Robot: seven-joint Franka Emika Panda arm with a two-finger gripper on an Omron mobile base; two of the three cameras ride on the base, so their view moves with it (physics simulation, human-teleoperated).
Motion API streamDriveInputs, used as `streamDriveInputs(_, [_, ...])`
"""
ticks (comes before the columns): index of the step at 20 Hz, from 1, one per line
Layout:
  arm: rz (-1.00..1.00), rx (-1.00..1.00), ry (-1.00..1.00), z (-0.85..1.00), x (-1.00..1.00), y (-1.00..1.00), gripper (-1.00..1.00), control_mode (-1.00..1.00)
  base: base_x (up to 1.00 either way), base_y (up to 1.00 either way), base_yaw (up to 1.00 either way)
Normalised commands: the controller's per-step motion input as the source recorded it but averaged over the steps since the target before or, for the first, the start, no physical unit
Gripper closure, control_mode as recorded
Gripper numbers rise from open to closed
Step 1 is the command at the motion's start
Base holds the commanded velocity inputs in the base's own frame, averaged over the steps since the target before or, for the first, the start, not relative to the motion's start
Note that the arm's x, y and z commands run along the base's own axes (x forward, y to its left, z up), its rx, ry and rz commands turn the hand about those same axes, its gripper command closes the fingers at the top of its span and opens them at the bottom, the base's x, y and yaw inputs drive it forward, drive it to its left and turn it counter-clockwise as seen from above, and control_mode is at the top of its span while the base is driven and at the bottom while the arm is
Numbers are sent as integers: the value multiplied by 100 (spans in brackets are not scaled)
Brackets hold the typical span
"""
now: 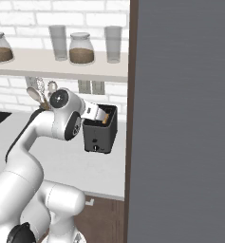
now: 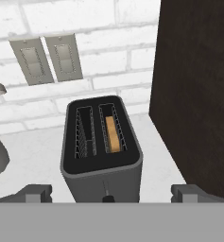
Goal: Start the toaster. Once the lever pops up, take the bread to the plate on the dining counter.
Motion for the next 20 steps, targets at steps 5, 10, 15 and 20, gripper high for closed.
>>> streamDriveInputs(5, [0, 0, 0, 0, 0, 0, -100, -100, 0, 0, 0])
streamDriveInputs(10, [0, 0, 0, 0, 0, 0, -100, -100, 0, 0, 0])
streamDriveInputs(15, [0, 0, 0, 0, 0, 0, -100, -100, 0, 0, 0])
streamDriveInputs(20, [0, 0, 0, 0, 0, 0, -100, -100, 0, 0, 0])
